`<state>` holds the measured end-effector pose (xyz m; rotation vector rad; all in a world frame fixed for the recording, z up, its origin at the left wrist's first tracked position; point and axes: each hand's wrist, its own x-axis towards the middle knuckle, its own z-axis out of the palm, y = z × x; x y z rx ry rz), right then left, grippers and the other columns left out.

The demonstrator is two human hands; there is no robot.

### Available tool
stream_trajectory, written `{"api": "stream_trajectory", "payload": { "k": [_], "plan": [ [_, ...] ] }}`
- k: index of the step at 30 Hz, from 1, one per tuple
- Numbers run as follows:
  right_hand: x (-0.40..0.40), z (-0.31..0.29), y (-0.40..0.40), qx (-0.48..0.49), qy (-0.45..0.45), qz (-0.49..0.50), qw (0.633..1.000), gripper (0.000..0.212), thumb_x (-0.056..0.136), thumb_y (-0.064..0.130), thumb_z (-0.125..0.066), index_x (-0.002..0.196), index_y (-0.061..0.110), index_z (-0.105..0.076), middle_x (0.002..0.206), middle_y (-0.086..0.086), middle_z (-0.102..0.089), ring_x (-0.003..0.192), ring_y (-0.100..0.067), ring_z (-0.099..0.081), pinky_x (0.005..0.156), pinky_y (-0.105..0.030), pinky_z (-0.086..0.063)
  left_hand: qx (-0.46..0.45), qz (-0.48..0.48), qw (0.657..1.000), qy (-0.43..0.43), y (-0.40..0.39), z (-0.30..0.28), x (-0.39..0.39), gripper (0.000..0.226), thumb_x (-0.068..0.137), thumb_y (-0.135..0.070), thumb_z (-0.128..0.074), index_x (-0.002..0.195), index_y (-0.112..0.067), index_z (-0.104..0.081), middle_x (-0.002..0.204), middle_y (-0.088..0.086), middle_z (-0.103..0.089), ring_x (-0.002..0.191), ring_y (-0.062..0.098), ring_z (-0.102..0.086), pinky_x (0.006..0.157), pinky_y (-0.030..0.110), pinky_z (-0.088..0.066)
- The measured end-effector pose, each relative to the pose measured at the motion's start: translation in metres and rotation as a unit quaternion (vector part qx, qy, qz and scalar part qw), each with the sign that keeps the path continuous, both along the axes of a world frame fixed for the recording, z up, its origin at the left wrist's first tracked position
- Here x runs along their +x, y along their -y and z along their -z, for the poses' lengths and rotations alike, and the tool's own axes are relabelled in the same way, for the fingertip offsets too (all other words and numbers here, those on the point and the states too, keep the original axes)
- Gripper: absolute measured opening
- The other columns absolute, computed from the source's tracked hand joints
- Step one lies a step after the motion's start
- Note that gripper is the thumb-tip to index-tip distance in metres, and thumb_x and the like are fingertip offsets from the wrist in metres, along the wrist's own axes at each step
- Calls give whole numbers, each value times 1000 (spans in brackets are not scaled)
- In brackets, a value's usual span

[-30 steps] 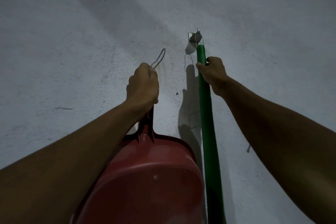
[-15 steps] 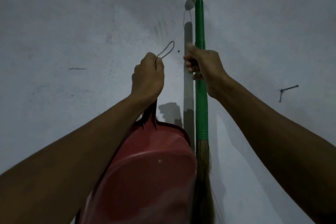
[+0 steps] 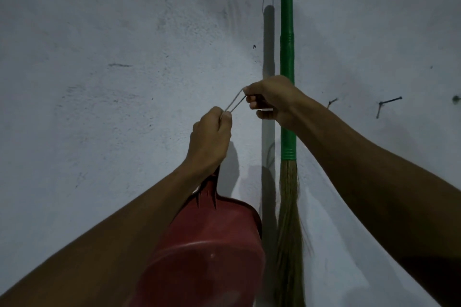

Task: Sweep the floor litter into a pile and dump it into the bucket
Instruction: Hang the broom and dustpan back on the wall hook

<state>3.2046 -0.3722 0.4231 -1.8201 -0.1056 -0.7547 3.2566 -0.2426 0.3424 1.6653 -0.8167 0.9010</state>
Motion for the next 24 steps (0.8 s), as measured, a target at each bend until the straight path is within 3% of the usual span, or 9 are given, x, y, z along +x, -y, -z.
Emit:
{"api": "stream_trajectory", "payload": {
  "k": [3, 5, 10, 14, 20, 24],
  "plan": [
    [0, 2, 2, 32, -12, -13, 999, 11, 93, 13, -63, 83, 8, -64, 77, -6, -66, 74, -16, -65, 76, -31, -55, 6, 49, 999, -22, -2, 8, -6, 40, 104, -30, -40, 91, 6, -54, 77, 17, -59, 52, 18, -49, 43, 24, -43],
    [-2, 2, 1, 65, -16, -39, 997, 9, 94, 10, -61, 86, 6, -63, 76, -8, -68, 72, -17, -68, 73, -33, -60, 5, 73, 996, -42, -1, 12, -6, 36, 104, -28, -40, 86, 1, -53, 77, 15, -58, 51, 17, -49, 41, 17, -40],
    [-10, 0, -5, 115, -8, -97, 989, 11, 96, 5, -56, 86, 4, -59, 62, -8, -62, 61, -19, -67, 57, -34, -60, -28, 154, 983, -99, -1, 17, -10, 20, 102, -11, -38, 86, -7, -49, 79, 9, -54, 44, 15, -50, 42, 22, -42],
    [-13, -2, -6, 78, -2, -77, 994, 5, 96, 7, -57, 94, 3, -58, 74, -8, -58, 66, -16, -62, 56, -32, -59, -9, 173, 979, -105, -3, 17, -12, 18, 103, -12, -37, 92, -5, -50, 81, 9, -54, 45, 9, -57, 46, 18, -45],
    [-17, 1, 2, 51, 3, -57, 997, 6, 97, 10, -58, 95, 5, -59, 76, -6, -54, 68, -14, -55, 54, -26, -57, -23, 188, 972, -142, 2, 4, -13, 20, 105, -18, -35, 93, -11, -49, 91, 1, -61, 82, 15, -69, 69, 31, -50],
    [-20, -1, 5, 53, 5, -54, 997, 8, 95, 11, -60, 97, 3, -61, 80, -7, -56, 71, -15, -59, 59, -28, -59, -41, 188, 967, -168, 7, -6, -10, 23, 102, -12, -37, 86, -12, -53, 91, 6, -60, 83, 17, -58, 85, 44, -54]
  ]
}}
